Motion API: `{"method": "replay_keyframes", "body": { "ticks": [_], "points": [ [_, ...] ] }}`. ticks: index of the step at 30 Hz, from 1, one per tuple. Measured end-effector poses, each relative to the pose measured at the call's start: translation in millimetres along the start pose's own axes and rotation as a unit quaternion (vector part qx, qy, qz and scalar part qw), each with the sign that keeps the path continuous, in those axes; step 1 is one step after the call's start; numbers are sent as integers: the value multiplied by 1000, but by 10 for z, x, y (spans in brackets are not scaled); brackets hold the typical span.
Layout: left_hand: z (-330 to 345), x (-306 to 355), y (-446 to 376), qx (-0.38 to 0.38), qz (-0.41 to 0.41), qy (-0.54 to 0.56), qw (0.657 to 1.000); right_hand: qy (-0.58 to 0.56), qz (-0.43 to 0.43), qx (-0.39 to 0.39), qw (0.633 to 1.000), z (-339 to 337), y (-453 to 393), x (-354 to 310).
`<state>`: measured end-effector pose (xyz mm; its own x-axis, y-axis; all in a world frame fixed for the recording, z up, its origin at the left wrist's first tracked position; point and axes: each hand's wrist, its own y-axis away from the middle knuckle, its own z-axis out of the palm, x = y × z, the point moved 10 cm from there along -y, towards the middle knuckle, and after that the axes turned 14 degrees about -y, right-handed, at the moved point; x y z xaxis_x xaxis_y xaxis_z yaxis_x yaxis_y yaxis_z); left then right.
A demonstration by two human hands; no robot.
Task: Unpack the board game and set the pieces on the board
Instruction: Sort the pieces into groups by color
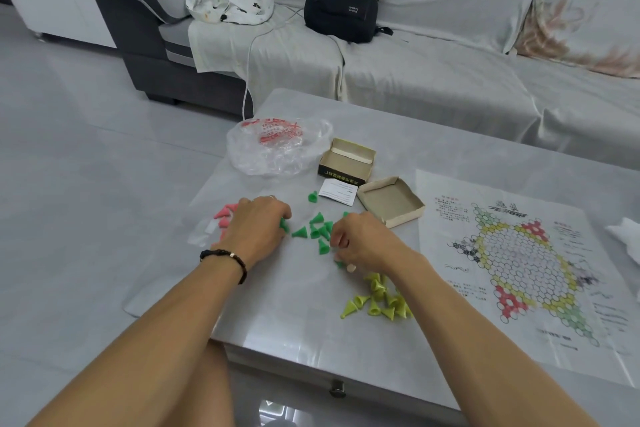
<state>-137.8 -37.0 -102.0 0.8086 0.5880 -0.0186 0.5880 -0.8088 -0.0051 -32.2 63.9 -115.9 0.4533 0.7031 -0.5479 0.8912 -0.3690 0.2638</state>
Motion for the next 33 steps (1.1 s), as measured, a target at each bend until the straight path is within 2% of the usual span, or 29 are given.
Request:
{"method": "replay_keyframes", "body": {
  "ticks": [8, 13, 19, 23, 27, 33],
  "points": [
    [17, 438, -78, -9, 93, 41, 995, -35, -5, 46, 998, -82, -101, -29],
    [-10, 441, -147, -33, 86, 76, 993, -28, -7, 103, 994, -426, -66, 58],
    [57, 478, -326, -114, 94, 20, 989, 28, 51, 38, 998, -253, -146, 247],
    [154, 514, -405, -176, 100, 15, 979, 23, 42, 36, 998, -209, -215, 253],
    [107, 637, -401, -161, 144, 47, 975, 11, 15, 43, 999, -196, -230, 216],
    [75, 610, -281, -114, 143, 75, 980, -18, 11, 53, 998, -163, -165, 173]
  ]
}}
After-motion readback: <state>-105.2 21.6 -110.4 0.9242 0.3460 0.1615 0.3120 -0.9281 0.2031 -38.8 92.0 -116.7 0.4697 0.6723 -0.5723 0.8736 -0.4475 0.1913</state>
